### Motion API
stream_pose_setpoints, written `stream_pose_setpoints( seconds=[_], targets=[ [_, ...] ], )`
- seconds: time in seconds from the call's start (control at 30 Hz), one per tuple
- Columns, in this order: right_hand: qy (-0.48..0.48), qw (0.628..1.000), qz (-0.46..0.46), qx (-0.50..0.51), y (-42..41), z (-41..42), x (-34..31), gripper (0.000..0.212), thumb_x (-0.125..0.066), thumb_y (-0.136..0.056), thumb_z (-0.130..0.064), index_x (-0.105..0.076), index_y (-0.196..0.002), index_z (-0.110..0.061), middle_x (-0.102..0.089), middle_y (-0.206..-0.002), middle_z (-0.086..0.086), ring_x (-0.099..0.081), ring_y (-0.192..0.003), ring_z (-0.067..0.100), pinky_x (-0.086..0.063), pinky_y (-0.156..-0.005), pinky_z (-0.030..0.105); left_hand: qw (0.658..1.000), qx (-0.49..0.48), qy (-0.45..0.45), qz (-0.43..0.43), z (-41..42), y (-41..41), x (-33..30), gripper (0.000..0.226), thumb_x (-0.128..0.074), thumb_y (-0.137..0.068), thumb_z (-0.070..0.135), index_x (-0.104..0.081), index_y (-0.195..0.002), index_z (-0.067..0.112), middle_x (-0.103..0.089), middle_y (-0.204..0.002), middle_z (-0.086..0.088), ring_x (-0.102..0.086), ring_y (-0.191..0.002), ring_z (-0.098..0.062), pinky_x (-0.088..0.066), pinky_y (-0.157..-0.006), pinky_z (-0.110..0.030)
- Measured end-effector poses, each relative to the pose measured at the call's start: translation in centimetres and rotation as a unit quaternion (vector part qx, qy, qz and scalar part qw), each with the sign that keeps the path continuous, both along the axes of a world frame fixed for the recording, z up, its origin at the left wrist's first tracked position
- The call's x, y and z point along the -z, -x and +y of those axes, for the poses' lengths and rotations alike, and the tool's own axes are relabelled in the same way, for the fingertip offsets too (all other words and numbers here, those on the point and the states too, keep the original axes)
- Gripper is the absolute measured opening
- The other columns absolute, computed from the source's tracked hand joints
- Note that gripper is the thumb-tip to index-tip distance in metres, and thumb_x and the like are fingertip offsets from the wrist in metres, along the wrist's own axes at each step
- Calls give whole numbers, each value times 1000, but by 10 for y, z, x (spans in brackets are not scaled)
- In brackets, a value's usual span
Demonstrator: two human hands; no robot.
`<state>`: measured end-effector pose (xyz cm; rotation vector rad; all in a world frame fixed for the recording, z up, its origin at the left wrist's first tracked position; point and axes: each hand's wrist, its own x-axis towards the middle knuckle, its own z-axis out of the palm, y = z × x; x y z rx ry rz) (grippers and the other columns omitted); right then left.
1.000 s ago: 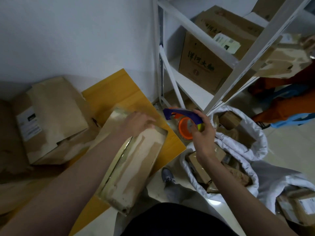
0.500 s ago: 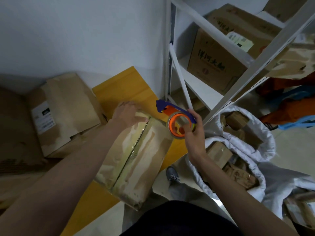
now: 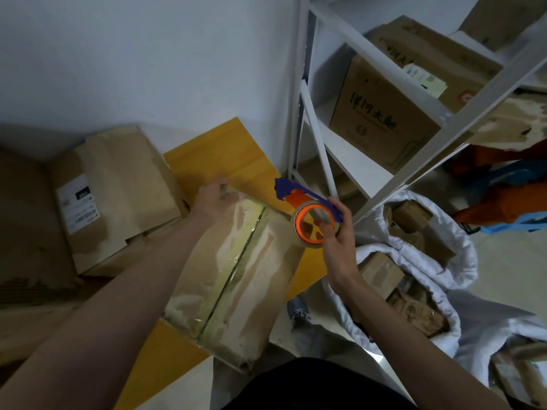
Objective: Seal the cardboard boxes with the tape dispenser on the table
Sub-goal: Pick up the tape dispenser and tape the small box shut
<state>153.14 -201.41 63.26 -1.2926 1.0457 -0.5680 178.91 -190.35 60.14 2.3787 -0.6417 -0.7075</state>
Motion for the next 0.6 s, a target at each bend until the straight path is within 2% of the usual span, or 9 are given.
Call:
stream_pose_setpoints(
  seconds=[0.1, 0.2, 0.27, 0.33, 0.4, 0.47, 0.53, 0.6],
  targets=[
    [7, 1000, 0, -11, -3, -4, 5, 44, -51, -100, -13, -51, -132, -44, -56, -137, -4, -55, -126, 16, -48, -106, 52, 1000, -16, 19, 14, 3, -3, 7, 36, -65, -97, 27, -63, -129, 10, -67, -124, -9, -59, -118, -23, -39, -90, -22],
    [0, 1000, -1, -16, -5, -7, 8, 44, -50, -101, -12, -52, -131, -44, -56, -136, -4, -56, -125, 16, -48, -106, 51, 997, -44, 56, 43, 2, 1, 12, 16, -58, -100, 16, -67, -110, 10, -64, -106, -1, -54, -101, -15, -35, -70, -6],
    [-2, 1000, 0, -17, -6, -7, 9, 44, -51, -101, -11, -52, -131, -42, -57, -135, -2, -57, -123, 15, -49, -106, 50, 992, -72, 77, 75, -1, 0, 15, 9, -57, -99, 11, -66, -97, 11, -63, -95, 3, -53, -96, -13, -33, -62, 0],
    [-4, 1000, -1, -17, -5, -7, 10, 43, -51, -102, -10, -52, -132, -41, -57, -135, -1, -57, -122, 14, -50, -105, 49, 985, -98, 99, 101, -3, 0, 15, 18, -60, -98, 10, -61, -82, 19, -62, -89, 7, -55, -96, -12, -34, -61, 0],
    [-7, 1000, -2, -16, -4, -7, 9, 43, -52, -102, -10, -52, -132, -40, -56, -135, -2, -57, -122, 14, -50, -105, 48, 983, -107, 106, 103, -4, 0, 15, 25, -63, -97, 12, -57, -76, 23, -61, -89, 7, -55, -96, -12, -34, -60, -1],
    [-3, 1000, 2, -17, -3, -9, 9, 43, -53, -101, -11, -52, -132, -41, -56, -135, -2, -56, -123, 16, -50, -104, 50, 984, -96, 115, 96, -5, 2, 16, 22, -62, -97, 11, -58, -78, 21, -61, -88, 6, -54, -94, -12, -34, -61, 0],
    [-3, 1000, 5, -20, -2, -11, 10, 43, -54, -99, -14, -52, -131, -43, -56, -136, -1, -56, -125, 20, -50, -103, 53, 985, -76, 128, 82, -3, 5, 17, 9, -61, -98, 7, -68, -98, 12, -66, -100, 0, -55, -97, -12, -35, -67, 2],
    [-2, 1000, 8, -23, 0, -13, 10, 43, -55, -96, -18, -52, -132, -42, -55, -137, 1, -55, -126, 23, -51, -102, 55, 987, -38, 144, 63, 1, 6, 16, 24, -61, -97, 5, -68, -120, 5, -65, -112, -4, -56, -97, -8, -36, -73, 2]
  ],
)
